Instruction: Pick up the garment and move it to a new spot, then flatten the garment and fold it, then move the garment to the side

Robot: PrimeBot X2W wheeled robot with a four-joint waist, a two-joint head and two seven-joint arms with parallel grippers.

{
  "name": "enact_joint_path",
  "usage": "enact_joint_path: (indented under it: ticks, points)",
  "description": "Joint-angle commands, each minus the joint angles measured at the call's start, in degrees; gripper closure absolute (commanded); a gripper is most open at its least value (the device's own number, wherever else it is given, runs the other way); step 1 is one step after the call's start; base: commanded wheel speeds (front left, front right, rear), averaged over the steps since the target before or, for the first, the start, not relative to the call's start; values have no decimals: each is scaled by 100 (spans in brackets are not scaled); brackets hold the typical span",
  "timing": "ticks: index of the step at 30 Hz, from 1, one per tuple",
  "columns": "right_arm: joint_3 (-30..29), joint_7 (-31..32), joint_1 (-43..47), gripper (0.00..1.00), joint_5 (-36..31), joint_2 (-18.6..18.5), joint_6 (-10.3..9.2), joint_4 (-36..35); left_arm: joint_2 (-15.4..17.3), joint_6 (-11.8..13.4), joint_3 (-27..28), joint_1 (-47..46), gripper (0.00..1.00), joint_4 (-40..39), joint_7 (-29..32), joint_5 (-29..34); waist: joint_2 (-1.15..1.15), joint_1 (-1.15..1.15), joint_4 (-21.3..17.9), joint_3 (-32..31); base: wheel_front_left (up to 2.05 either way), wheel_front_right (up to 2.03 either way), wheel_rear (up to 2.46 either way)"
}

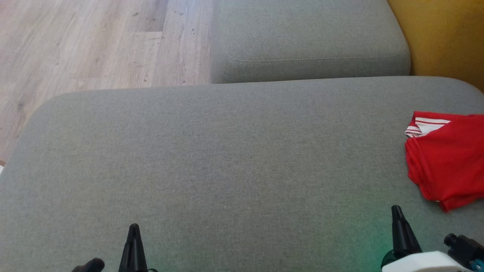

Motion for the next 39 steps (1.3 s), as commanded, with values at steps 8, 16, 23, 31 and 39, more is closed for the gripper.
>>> enact_joint_path:
  ticks: [8, 16, 23, 31, 39]
  points:
    - [-76, 125, -408, 100, 622, -36, 15, -166, 76, -128, 232, -402, 100, -117, 135, -647, 0, 0, -30, 38, 0, 0, 0]
    - [-144, 249, -524, 100, 1147, -33, 17, -163, 85, -218, 351, -527, 100, -75, 257, -1203, 0, 0, -60, 75, 0, 0, 0]
    - [-206, 360, -626, 100, 1605, -28, 19, -161, 90, -296, 460, -638, 100, -36, 367, -1688, 0, 0, -86, 107, 0, 0, 0]
    - [-279, 489, -742, 100, 2128, -21, 22, -159, 93, -386, 587, -766, 100, 8, 495, -2239, 0, 0, -115, 144, 0, 0, 0]
    - [-355, 619, -859, 100, 2648, -13, 24, -156, 95, -476, 717, -894, 100, 53, 625, -2788, 0, 0, -145, 181, 0, 0, 0]
